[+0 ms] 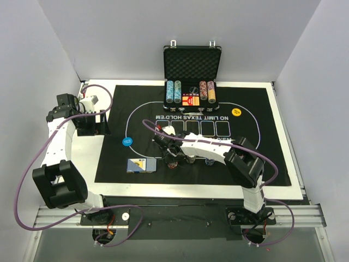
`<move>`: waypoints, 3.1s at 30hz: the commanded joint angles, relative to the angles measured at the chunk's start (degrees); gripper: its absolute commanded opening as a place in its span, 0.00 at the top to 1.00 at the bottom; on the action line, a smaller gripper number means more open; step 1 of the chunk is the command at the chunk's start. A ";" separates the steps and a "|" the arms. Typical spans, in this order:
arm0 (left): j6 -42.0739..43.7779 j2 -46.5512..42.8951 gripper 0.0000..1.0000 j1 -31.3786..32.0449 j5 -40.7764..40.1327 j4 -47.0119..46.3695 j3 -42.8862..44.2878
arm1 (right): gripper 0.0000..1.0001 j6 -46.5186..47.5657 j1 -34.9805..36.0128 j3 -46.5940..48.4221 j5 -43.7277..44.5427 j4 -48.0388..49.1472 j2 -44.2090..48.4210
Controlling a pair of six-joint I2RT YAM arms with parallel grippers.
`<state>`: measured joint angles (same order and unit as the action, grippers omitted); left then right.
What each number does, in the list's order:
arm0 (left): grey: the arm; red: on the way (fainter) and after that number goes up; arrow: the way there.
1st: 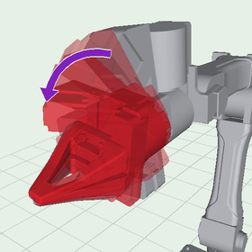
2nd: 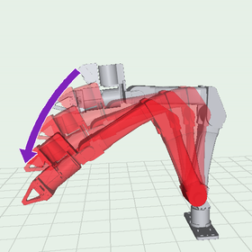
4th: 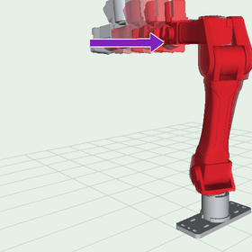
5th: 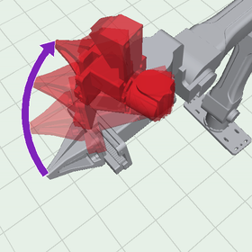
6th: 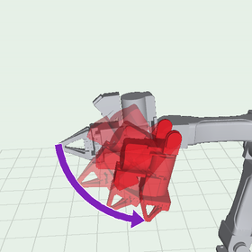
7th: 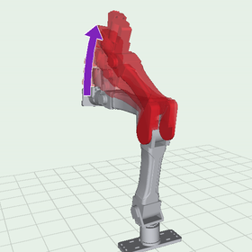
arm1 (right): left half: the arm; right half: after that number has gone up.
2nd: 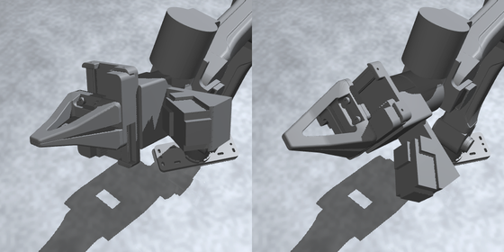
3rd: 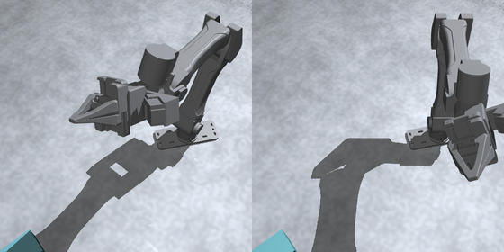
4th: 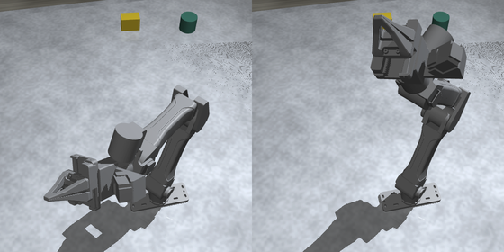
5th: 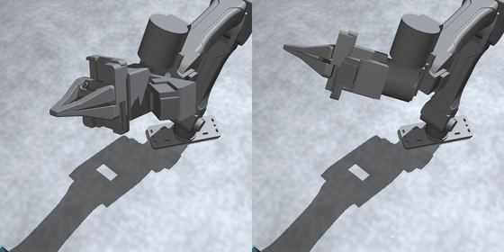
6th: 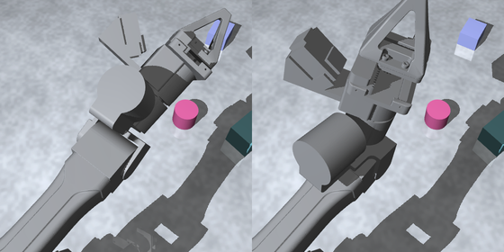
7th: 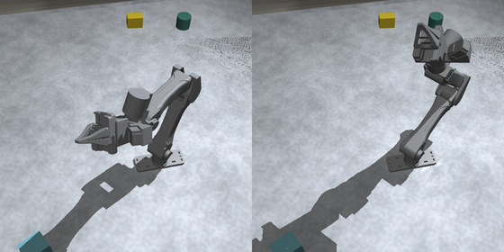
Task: Distribute texas hold em gaming equipment
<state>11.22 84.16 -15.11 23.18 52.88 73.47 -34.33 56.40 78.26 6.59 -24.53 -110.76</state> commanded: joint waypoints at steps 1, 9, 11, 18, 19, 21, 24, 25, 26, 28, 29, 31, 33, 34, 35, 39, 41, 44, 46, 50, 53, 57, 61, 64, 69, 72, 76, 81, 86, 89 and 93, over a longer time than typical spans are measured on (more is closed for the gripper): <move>0.73 -2.16 0.03 -0.44 0.38 -1.38 0.36 | 0.60 0.31 0.46 0.58 0.27 -0.78 -1.65; 0.82 -2.16 0.03 -0.44 0.11 -1.47 0.09 | 0.53 0.31 0.29 -0.12 0.71 -0.69 -2.00; 0.82 -2.33 0.03 -0.44 0.02 -1.47 0.09 | 0.52 0.49 0.29 -0.12 0.79 -0.69 -1.83; 0.90 -2.42 0.03 -0.44 0.02 -1.47 0.01 | 0.52 0.75 0.29 -0.30 1.06 -1.22 0.01; 0.82 -2.42 0.03 -0.53 0.02 -1.55 -0.08 | 0.52 0.75 0.29 -0.47 1.23 -1.39 0.19; 0.82 -2.33 0.03 -0.44 0.20 -1.55 -0.17 | 0.52 0.93 0.29 -0.56 1.93 -1.74 0.81; 0.82 -2.42 0.03 -0.53 0.29 -1.64 -0.35 | 0.51 1.54 0.46 -0.39 4.04 -3.32 1.07; 0.82 -2.42 0.03 -0.53 0.29 -1.64 -0.35 | 0.50 1.63 0.46 -0.47 4.57 -3.67 1.25; 0.82 -2.42 0.03 -0.53 0.29 -1.64 -0.35 | 0.49 1.81 0.38 -0.56 5.27 -3.94 1.51; 0.82 -2.34 0.03 -0.53 0.38 -1.64 -0.43 | 0.46 2.07 0.46 -0.65 6.24 -4.20 2.04; 0.82 -2.33 0.03 -0.53 0.46 -1.64 -0.35 | 0.43 2.16 0.55 -0.65 6.59 -4.38 2.21; 0.73 -2.33 0.03 -0.53 0.46 -1.73 -0.26 | 0.43 2.25 0.55 -0.56 7.03 -4.47 2.48; 0.73 -2.25 0.03 -0.53 0.46 -1.73 -0.26 | 0.44 2.25 0.55 -0.48 6.86 -4.47 2.48; 0.73 -2.25 0.03 -0.53 0.55 -1.73 -0.26 | 0.45 2.16 0.64 -0.39 6.68 -4.47 2.39; 0.73 -2.25 0.03 -0.44 0.38 -1.73 -0.17 | 0.47 2.07 0.64 -0.39 6.51 -4.38 2.39; 0.73 -2.42 0.03 -0.44 0.29 -1.82 -0.43 | 0.53 1.72 0.81 -0.74 4.58 -3.42 2.30; 0.82 -2.51 0.03 -0.53 0.20 -1.91 -0.61 | 0.56 1.46 0.82 -1.00 4.05 -3.07 2.04; 0.91 -2.51 0.03 -0.71 0.11 -1.91 -0.70 | 0.61 0.93 0.90 -1.18 3.61 -2.71 1.95; 0.99 -2.51 0.03 -0.79 0.11 -1.82 -0.61 | 0.67 0.75 0.81 -1.00 3.34 -2.62 1.95; 1.08 -2.60 0.03 -0.79 0.20 -1.91 -0.61 | 0.71 0.84 0.90 -0.48 2.90 -2.71 1.95; 1.08 -2.69 0.03 -0.97 0.29 -1.99 -0.79 | 0.71 0.84 0.90 0.40 2.81 -2.97 2.39; 1.08 -2.69 0.03 -1.06 0.46 -1.99 -0.79 | 0.72 1.45 0.90 1.81 2.99 -4.12 3.01; 1.08 -2.69 0.03 -0.97 0.55 -2.08 -0.70 | 0.74 1.54 0.82 3.12 2.99 -5.08 3.27; 1.08 -2.60 0.03 -1.06 0.46 -2.00 -0.52 | 0.74 1.98 0.90 4.79 2.99 -5.87 3.18; 1.17 -2.60 0.03 -1.15 0.55 -1.91 -0.35 | 0.74 3.03 0.82 7.87 2.73 -7.28 2.31; 1.34 -2.51 0.03 -1.50 0.55 -1.73 0.00 | 0.74 3.65 0.81 11.29 2.46 -8.25 0.64; 1.52 -2.51 0.03 -1.67 0.55 -1.56 0.00 | 0.73 5.14 0.81 18.04 1.93 -9.65 -3.75; 1.17 -2.51 0.03 -1.76 0.64 -1.64 -0.26 | 0.73 5.94 -0.59 30.43 -0.95 -10.27 -13.23; 1.08 -2.42 0.03 -1.76 0.64 -1.73 -0.44 | 0.73 6.64 -1.12 40.29 -3.51 -10.18 -21.51; 1.08 -1.98 0.03 -1.76 0.38 -1.64 0.00 | 0.73 6.38 -1.82 44.77 -4.92 -9.57 -25.72; 0.91 -1.72 0.03 -1.85 0.38 -1.55 0.53 | 0.72 6.29 -2.70 46.81 -6.06 -7.02 -28.63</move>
<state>11.68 83.22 -16.56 22.96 52.62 72.60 -28.36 54.81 121.25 2.09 -31.94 -138.65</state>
